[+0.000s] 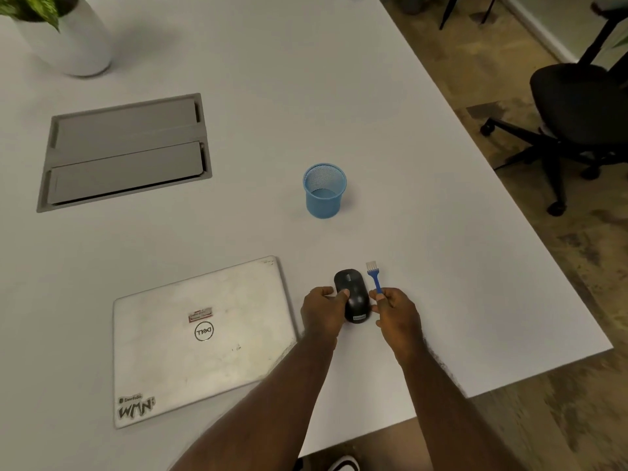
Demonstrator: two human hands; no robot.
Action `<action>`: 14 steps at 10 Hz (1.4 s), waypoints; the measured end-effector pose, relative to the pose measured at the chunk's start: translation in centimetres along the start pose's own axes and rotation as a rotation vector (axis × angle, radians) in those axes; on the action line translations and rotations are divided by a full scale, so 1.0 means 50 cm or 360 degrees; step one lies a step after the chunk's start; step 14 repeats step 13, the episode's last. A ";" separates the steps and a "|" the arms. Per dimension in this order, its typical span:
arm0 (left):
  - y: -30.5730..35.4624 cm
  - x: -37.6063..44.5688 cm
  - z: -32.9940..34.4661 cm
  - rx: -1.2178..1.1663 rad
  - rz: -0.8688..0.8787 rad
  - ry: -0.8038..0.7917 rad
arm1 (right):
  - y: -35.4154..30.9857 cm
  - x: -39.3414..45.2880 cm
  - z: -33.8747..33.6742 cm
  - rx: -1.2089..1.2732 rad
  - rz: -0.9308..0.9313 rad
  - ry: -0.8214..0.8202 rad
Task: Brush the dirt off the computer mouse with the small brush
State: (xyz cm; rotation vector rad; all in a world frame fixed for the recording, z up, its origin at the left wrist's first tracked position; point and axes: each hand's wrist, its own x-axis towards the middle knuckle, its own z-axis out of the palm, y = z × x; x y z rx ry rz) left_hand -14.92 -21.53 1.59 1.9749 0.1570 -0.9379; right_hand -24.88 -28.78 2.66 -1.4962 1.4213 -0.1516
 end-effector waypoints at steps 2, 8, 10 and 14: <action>0.007 0.003 -0.075 0.0178 0.0388 0.0113 | -0.047 0.009 -0.050 0.0248 -0.0091 0.0221; -0.077 0.135 -0.326 0.1782 0.1061 0.0446 | -0.362 0.143 0.031 -0.0673 -0.0942 0.0311; -0.098 0.156 -0.329 0.1791 0.1108 0.0422 | -0.384 0.165 0.060 -0.1008 -0.0950 0.0156; -0.066 0.131 -0.354 0.1788 0.1125 0.0336 | -0.375 0.106 0.048 -0.0971 -0.1055 0.0274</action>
